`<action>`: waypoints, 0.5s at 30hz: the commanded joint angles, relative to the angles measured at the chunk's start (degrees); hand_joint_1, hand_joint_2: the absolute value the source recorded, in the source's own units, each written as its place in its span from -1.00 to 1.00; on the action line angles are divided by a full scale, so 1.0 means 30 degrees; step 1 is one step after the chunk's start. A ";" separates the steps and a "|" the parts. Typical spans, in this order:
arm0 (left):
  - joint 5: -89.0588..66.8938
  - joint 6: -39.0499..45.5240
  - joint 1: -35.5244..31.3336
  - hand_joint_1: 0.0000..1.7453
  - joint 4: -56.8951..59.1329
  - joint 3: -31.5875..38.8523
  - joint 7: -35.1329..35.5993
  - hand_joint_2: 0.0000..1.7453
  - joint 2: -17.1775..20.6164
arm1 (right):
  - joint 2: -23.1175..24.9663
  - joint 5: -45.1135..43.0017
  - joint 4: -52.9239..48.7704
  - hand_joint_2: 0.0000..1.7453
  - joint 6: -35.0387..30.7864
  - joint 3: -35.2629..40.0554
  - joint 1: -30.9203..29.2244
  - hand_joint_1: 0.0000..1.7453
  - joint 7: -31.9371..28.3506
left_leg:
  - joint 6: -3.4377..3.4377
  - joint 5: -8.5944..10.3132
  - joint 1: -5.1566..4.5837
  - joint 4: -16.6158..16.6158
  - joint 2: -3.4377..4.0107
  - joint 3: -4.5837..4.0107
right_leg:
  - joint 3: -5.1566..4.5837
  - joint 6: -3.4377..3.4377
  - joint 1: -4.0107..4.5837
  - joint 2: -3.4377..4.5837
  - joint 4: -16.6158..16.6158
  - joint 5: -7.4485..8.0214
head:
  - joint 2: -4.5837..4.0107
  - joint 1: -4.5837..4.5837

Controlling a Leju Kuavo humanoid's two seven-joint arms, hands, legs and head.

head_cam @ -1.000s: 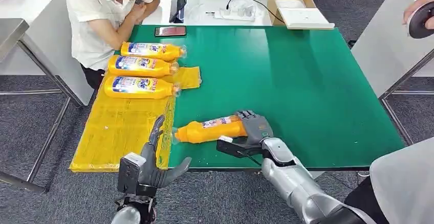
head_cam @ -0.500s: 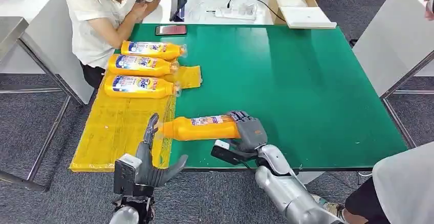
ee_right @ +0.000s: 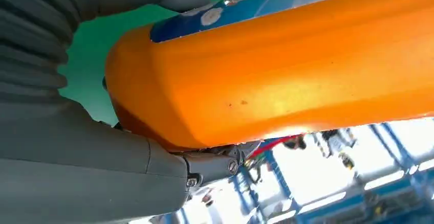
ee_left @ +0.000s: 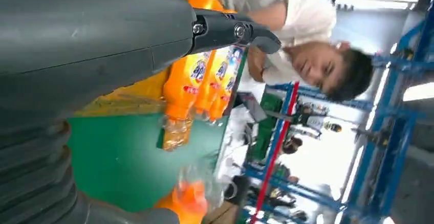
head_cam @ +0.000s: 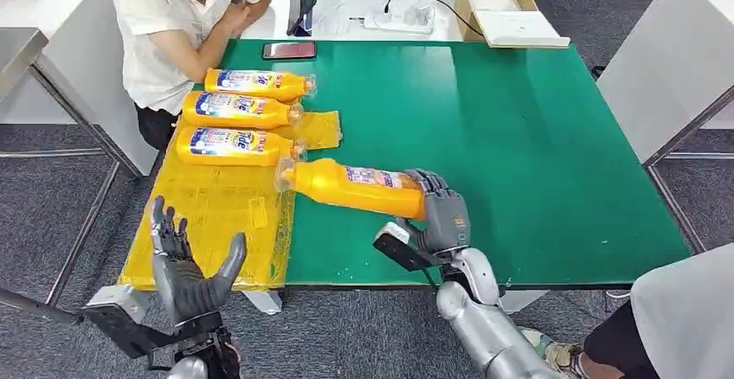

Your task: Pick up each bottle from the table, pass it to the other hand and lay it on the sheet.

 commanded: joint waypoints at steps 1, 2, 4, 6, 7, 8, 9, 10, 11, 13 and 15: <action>0.0178 0.0308 0.0596 -1.00 -0.1150 0.0284 -0.0271 1.00 -0.0219 | 0.0237 -0.0607 -0.1065 1.00 -0.0712 -0.1682 0.0615 1.00 -0.0162 | -0.0024 -0.0010 0.0005 -0.0005 0.0012 0.0027 | 0.0026 -0.0029 0.0009 -0.0013 0.0000 -0.0012 | -0.0007 0.0000; 0.0803 -0.0028 0.0663 -1.00 -0.0939 -0.0033 0.0342 1.00 -0.0095 | 0.0264 -0.0829 -0.1567 1.00 -0.1242 -0.2116 0.1058 1.00 -0.0424 | -0.0034 -0.0021 0.0005 -0.0003 0.0030 0.0052 | 0.0045 -0.0040 0.0011 -0.0003 0.0004 -0.0020 | -0.0007 0.0007; 0.2279 -0.0984 0.0815 -1.00 -0.0328 -0.0750 0.1591 1.00 0.0157 | 0.0309 -0.1454 -0.2971 1.00 -0.1590 -0.2718 0.2136 1.00 -0.0921 | -0.0033 -0.0013 0.0004 -0.0015 0.0025 0.0051 | 0.0042 -0.0039 0.0010 -0.0005 -0.0003 -0.0015 | -0.0007 0.0007; 0.3340 -0.1897 0.0857 -1.00 0.0204 -0.1327 0.2093 1.00 0.0377 | 0.0448 -0.1767 -0.4058 1.00 -0.1843 -0.3000 0.2800 1.00 -0.1274 | -0.0022 -0.0001 0.0004 -0.0023 -0.0037 0.0034 | 0.0039 -0.0026 0.0008 -0.0056 -0.0015 -0.0021 | -0.0007 0.0000; 0.4809 -0.3356 0.0842 -1.00 0.0613 -0.1795 0.2623 1.00 0.0675 | 0.0612 -0.2265 -0.4811 1.00 -0.1852 -0.3081 0.3154 1.00 -0.1740 | -0.0028 -0.0007 -0.0001 -0.0024 -0.0035 0.0052 | 0.0053 -0.0033 0.0005 -0.0059 -0.0010 -0.0030 | -0.0007 0.0000; 0.6097 -0.4768 0.0826 -1.00 0.0932 -0.2109 0.2890 1.00 0.0800 | 0.0735 -0.2535 -0.5290 1.00 -0.1881 -0.2958 0.3310 1.00 -0.2157 | -0.0038 -0.0018 0.0006 -0.0031 -0.0031 0.0087 | 0.0087 -0.0044 0.0014 -0.0062 -0.0023 -0.0037 | -0.0007 0.0007; 0.7078 -0.6065 0.0783 -1.00 0.1192 -0.2388 0.3030 1.00 0.0872 | 0.0843 -0.2768 -0.5606 1.00 -0.1759 -0.2736 0.3335 1.00 -0.2423 | -0.0033 -0.0021 0.0005 -0.0029 -0.0037 0.0075 | 0.0077 -0.0039 0.0012 -0.0054 -0.0022 -0.0034 | -0.0007 0.0000; 0.7592 -0.7015 0.0734 -1.00 0.1604 -0.2700 0.3020 1.00 0.0957 | 0.0947 -0.2920 -0.6012 1.00 -0.1438 -0.2202 0.3377 1.00 -0.2599 | -0.0035 -0.0025 -0.0004 -0.0040 -0.0016 0.0089 | 0.0078 -0.0040 0.0004 -0.0036 -0.0021 -0.0037 | -0.0007 0.0000; 0.7478 -0.7698 0.0459 -1.00 0.1889 -0.3176 0.2958 1.00 0.1492 | 0.1021 -0.3113 -0.6222 1.00 -0.0941 -0.1683 0.3321 1.00 -0.2770 | -0.0028 -0.0018 -0.0010 -0.0035 0.0013 0.0067 | 0.0046 -0.0033 -0.0004 -0.0010 -0.0011 -0.0025 | -0.0007 0.0000; 0.7699 -0.8497 -0.0035 -1.00 0.2645 -0.3350 0.2643 1.00 0.2187 | 0.1250 -0.3318 -0.6490 1.00 -0.0357 -0.0585 0.3294 1.00 -0.2816 | -0.0026 -0.0010 -0.0005 -0.0027 0.0019 0.0034 | 0.0022 -0.0030 -0.0001 0.0002 -0.0008 -0.0010 | -0.0007 0.0007; 0.7820 -0.9051 -0.0191 -1.00 0.2849 -0.3341 0.2519 1.00 0.2329 | 0.1443 -0.3304 -0.6410 1.00 0.0022 0.0326 0.3401 1.00 -0.2835 | -0.0024 -0.0004 -0.0008 -0.0032 0.0033 0.0024 | 0.0004 -0.0027 -0.0004 0.0006 -0.0009 -0.0003 | -0.0007 0.0000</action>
